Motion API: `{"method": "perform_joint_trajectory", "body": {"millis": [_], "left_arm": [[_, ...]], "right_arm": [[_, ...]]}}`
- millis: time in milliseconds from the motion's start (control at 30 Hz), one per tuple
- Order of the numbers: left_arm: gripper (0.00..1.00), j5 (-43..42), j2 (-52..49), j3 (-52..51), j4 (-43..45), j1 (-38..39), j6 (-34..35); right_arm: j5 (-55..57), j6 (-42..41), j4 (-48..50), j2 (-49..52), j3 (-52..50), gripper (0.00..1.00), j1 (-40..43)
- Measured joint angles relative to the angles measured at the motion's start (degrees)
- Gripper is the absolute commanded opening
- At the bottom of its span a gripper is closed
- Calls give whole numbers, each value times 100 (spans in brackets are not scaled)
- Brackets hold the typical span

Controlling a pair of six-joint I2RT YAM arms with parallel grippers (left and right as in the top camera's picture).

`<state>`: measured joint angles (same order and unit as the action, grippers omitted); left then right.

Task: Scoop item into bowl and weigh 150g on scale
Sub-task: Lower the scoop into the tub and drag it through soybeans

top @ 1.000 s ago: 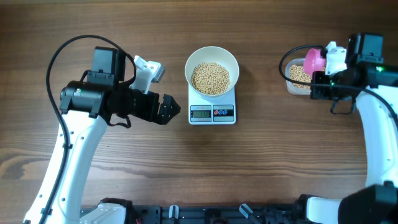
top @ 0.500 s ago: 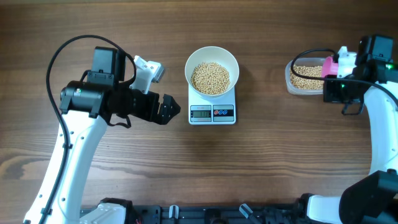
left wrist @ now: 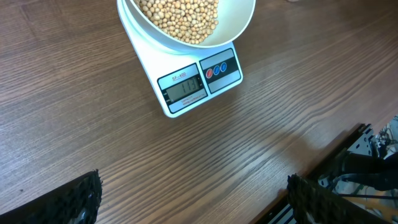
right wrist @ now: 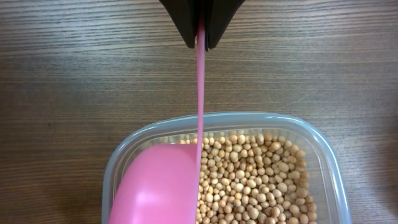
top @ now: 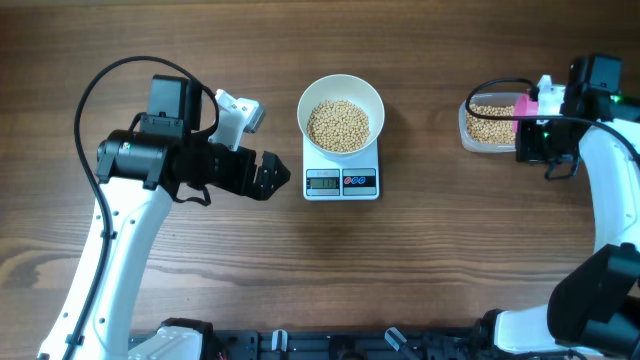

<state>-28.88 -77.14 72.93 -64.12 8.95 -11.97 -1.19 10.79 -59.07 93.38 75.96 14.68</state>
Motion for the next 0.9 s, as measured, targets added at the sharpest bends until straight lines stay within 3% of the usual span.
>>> {"method": "perform_joint_trajectory", "body": {"millis": [900], "left_arm": [[100, 0, 0, 0, 0, 0, 0]], "right_arm": [[125, -7, 48, 570, -2, 4, -109]]}}
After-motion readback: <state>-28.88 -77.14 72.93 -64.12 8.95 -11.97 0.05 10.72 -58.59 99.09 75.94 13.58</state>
